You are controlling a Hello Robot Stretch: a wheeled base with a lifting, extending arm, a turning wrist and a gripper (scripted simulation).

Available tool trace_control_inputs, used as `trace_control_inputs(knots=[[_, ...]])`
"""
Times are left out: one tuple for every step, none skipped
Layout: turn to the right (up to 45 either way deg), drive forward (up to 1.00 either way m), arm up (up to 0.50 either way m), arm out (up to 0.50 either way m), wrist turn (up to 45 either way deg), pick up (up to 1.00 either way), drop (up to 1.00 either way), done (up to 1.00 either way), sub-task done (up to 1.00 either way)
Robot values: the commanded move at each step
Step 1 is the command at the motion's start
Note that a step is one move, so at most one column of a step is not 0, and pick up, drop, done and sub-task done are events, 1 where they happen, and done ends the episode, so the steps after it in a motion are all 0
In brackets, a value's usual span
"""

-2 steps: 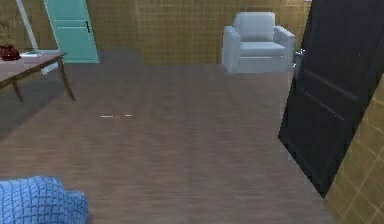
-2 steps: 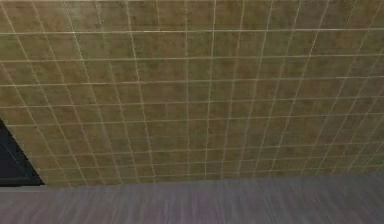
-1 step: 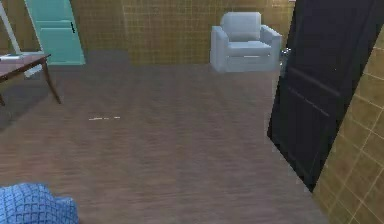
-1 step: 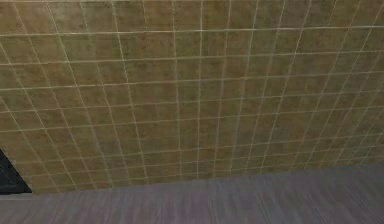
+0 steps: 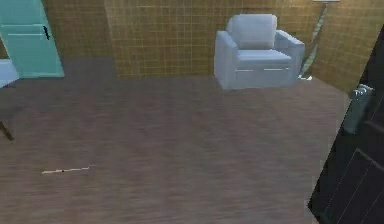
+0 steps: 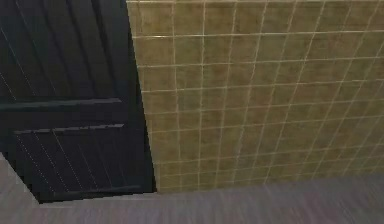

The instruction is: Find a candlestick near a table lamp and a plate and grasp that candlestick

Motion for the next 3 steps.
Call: trace_control_inputs(knots=[[0.0,0.35,0.00,0.00,0.0,0.00,0.00,0.00,0.00],[-21.0,0.00,0.00,0.00,0.0,0.00,0.00,0.00,0.00],[0.0,1.00,0.00,0.00,0.0,0.00,0.00,0.00,0.00]])
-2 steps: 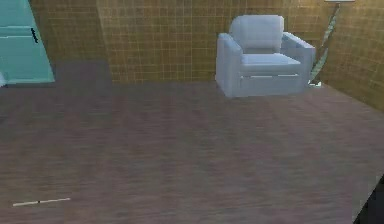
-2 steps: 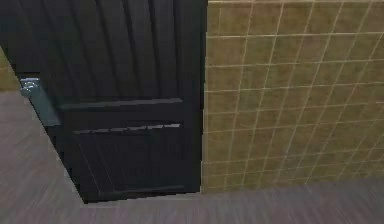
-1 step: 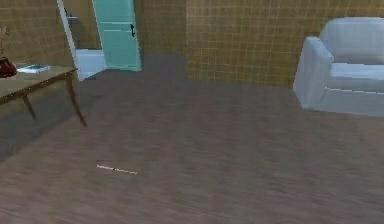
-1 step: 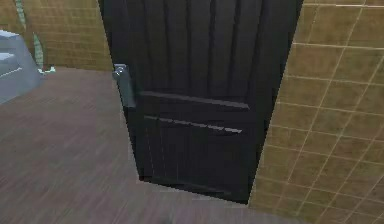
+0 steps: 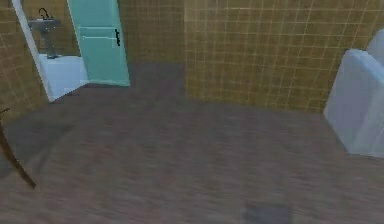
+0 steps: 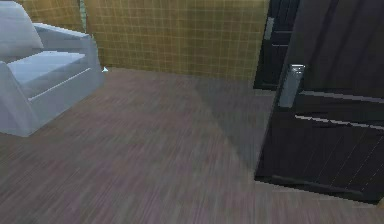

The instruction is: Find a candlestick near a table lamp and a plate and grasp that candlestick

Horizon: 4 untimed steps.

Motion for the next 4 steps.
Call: trace_control_inputs(knots=[[-6.0,0.00,0.00,0.00,0.0,0.00,0.00,0.00,0.00],[0.0,0.25,0.00,0.00,0.0,0.00,0.00,0.00,0.00],[-21.0,0.00,0.00,0.00,0.0,0.00,0.00,0.00,0.00],[0.0,0.40,0.00,0.00,0.0,0.00,0.00,0.00,0.00]])
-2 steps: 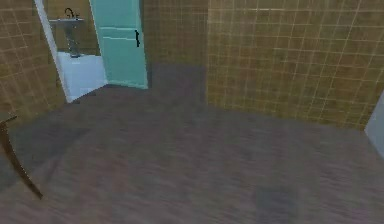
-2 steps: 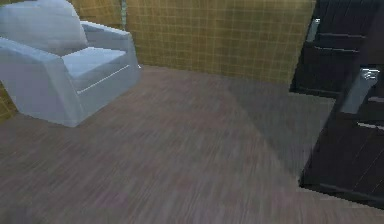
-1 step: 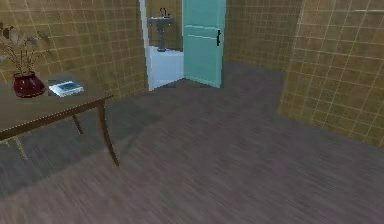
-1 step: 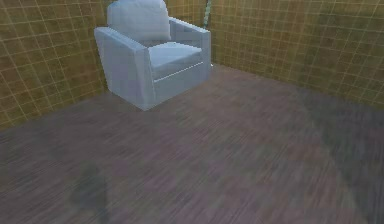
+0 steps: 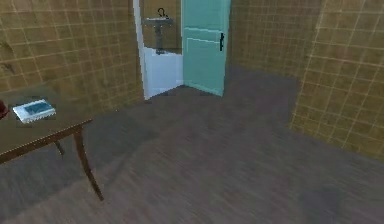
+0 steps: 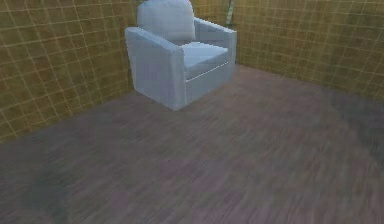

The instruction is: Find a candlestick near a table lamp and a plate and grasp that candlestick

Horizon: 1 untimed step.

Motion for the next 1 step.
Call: trace_control_inputs(knots=[[-3.0,0.00,0.00,0.00,0.0,0.00,0.00,0.00,0.00]])
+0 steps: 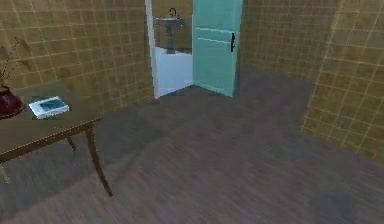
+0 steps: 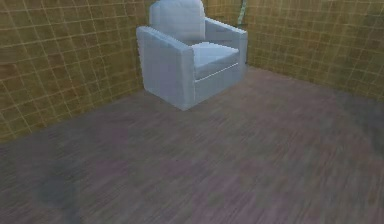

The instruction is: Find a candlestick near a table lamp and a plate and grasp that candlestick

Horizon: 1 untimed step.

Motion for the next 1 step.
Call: trace_control_inputs(knots=[[45.0,0.00,0.00,0.00,0.0,0.00,0.00,0.00,0.00]])
